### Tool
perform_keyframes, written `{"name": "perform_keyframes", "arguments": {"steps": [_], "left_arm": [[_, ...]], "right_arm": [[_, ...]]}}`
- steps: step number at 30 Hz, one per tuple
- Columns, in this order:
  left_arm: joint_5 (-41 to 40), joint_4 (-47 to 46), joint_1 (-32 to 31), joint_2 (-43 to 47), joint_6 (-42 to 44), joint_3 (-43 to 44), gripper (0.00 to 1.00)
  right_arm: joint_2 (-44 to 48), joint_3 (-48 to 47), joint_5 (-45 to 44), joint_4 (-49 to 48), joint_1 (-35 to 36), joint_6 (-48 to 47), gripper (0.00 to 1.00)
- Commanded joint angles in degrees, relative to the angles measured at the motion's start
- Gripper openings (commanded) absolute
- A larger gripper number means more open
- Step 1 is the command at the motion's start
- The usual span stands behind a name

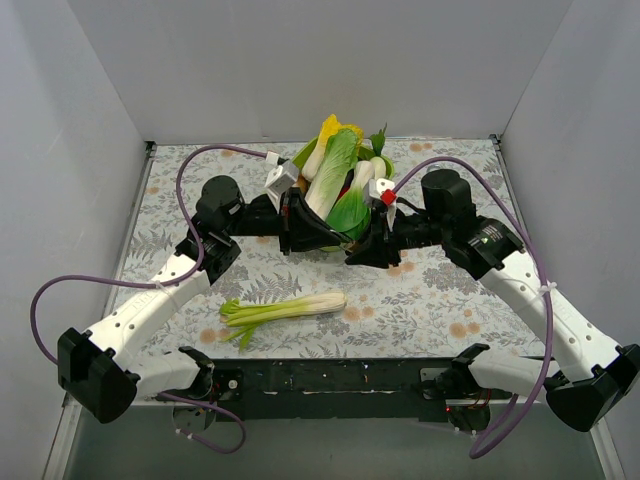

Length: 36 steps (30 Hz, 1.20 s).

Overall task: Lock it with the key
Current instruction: Lock the lock.

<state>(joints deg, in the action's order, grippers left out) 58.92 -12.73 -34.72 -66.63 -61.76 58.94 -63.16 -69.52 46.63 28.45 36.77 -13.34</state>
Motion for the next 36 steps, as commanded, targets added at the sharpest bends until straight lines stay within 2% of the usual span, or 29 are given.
{"name": "perform_keyframes", "arguments": {"steps": [1, 2, 3, 10, 19, 36], "left_arm": [[1.11, -2.12, 0.09, 1.94, -0.64, 1.36, 0.00], [1.11, -2.38, 0.00, 1.86, -0.65, 1.36, 0.00], [1.11, -2.56, 0.00, 1.77, -0.56, 1.36, 0.00], [1.29, -3.44, -0.17, 1.59, 1.46, 0.30, 0.00], [-0.03, -3.88, -3.25, 1.59, 4.19, -2.42, 0.00], [0.94, -9.50, -6.24, -0.60, 0.50, -8.48, 0.00]], "right_arm": [[-0.04, -1.06, 1.18, -2.17, -0.04, 1.30, 0.22], [-0.12, -1.15, 1.27, -2.25, -0.04, 1.30, 0.08], [-0.30, -1.32, 1.53, -2.43, -0.04, 1.39, 0.01], [-1.53, -2.29, 7.24, -2.78, -0.04, 2.18, 0.01], [-3.11, -4.05, 7.86, -7.09, 0.40, 4.82, 0.01], [-6.36, -8.27, 6.63, -15.35, 1.46, 8.07, 0.01]]}}
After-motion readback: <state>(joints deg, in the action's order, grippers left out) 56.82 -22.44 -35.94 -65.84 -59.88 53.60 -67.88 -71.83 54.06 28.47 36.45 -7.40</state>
